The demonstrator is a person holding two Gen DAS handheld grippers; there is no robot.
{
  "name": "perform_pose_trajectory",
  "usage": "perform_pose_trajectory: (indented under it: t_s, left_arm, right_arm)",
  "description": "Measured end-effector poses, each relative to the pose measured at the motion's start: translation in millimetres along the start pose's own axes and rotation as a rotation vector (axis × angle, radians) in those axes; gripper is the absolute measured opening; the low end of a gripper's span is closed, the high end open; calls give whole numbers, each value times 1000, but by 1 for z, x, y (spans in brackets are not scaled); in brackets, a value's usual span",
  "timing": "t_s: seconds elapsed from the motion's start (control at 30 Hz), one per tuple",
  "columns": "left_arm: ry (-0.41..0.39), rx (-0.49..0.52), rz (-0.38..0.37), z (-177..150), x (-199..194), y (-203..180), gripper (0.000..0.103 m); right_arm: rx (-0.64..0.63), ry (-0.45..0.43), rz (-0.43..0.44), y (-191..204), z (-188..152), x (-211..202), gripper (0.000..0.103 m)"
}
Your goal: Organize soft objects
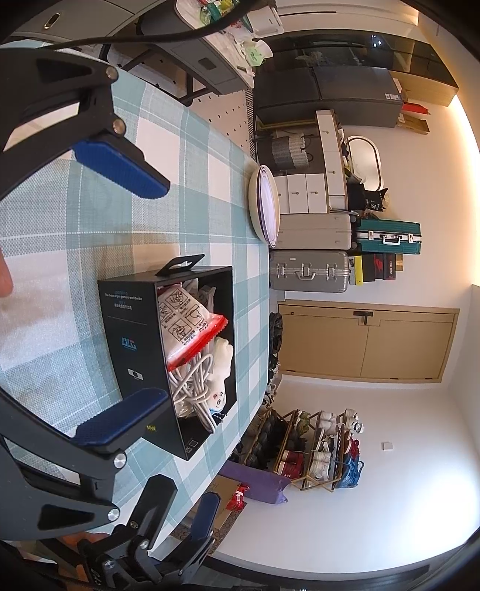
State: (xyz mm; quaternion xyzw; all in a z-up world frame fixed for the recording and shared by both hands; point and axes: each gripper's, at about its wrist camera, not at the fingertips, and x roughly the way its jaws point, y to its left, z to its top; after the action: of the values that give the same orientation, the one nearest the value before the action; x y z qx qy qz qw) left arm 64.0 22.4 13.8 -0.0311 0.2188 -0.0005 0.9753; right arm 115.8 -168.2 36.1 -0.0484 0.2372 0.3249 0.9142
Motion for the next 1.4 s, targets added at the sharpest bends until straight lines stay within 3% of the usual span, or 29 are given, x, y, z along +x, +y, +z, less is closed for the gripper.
perform_pose_trajectory:
  t_s: [1.4]
  left_arm:
    - [4, -8, -4, 0, 3, 1, 103]
  right_arm:
    - [-2, -9, 2, 2, -1, -3, 102]
